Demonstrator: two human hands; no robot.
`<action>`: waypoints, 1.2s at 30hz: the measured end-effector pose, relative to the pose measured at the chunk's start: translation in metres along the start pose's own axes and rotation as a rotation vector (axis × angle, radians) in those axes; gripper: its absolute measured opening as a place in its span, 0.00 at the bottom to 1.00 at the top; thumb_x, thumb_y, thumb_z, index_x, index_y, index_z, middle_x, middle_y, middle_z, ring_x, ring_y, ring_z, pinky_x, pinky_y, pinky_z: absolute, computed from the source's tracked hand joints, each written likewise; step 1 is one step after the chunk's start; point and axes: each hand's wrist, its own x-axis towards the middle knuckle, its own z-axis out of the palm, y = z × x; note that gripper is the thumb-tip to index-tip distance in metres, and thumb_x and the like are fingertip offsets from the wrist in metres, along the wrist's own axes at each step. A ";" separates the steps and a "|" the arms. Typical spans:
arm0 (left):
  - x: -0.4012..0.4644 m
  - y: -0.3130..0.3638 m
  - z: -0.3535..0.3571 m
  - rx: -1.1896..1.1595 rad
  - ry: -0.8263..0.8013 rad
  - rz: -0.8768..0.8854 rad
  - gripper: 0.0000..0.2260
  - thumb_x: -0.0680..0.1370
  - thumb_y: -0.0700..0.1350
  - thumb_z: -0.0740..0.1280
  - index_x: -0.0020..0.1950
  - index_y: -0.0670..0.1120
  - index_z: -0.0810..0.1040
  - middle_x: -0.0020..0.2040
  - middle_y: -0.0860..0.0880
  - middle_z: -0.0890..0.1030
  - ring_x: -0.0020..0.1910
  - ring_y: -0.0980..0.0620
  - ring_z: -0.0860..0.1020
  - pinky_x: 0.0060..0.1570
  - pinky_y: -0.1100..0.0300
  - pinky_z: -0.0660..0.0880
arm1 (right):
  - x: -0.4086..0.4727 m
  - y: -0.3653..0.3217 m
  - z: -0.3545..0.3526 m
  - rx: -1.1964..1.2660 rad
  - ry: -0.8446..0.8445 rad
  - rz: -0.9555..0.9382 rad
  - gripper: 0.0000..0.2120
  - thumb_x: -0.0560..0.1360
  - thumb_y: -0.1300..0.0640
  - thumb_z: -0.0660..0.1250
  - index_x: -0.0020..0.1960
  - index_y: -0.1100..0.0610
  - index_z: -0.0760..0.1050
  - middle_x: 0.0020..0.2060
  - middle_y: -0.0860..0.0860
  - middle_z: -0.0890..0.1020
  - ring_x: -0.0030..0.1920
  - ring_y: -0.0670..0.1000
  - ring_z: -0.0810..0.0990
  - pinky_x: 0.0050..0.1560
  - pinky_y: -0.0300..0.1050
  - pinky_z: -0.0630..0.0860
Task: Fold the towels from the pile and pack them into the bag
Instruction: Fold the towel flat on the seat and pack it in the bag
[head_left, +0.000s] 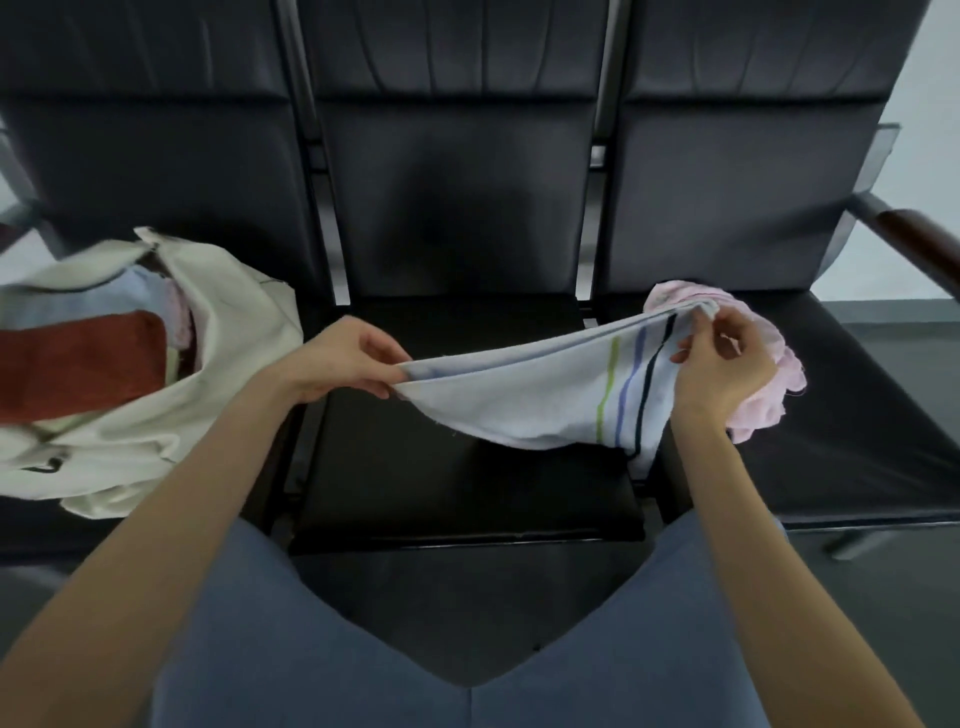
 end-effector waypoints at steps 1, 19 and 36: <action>-0.002 0.011 -0.006 0.020 0.036 0.015 0.04 0.73 0.37 0.72 0.46 0.43 0.83 0.38 0.46 0.85 0.38 0.51 0.84 0.34 0.65 0.78 | 0.000 -0.009 0.003 0.001 0.022 -0.010 0.09 0.77 0.57 0.68 0.52 0.64 0.78 0.34 0.54 0.79 0.25 0.42 0.74 0.30 0.29 0.70; -0.004 0.089 -0.057 -0.518 0.778 0.134 0.03 0.75 0.37 0.69 0.42 0.43 0.79 0.38 0.43 0.80 0.31 0.48 0.83 0.32 0.60 0.78 | 0.009 -0.079 0.023 0.057 -0.148 -0.101 0.08 0.78 0.56 0.67 0.51 0.60 0.72 0.48 0.56 0.80 0.24 0.52 0.80 0.24 0.44 0.77; 0.092 0.094 -0.119 -0.134 0.828 0.267 0.14 0.77 0.31 0.62 0.40 0.46 0.81 0.49 0.42 0.81 0.50 0.47 0.81 0.51 0.54 0.81 | 0.093 -0.057 0.111 0.079 -0.564 -0.048 0.09 0.77 0.67 0.65 0.44 0.56 0.68 0.43 0.53 0.79 0.39 0.46 0.85 0.47 0.39 0.81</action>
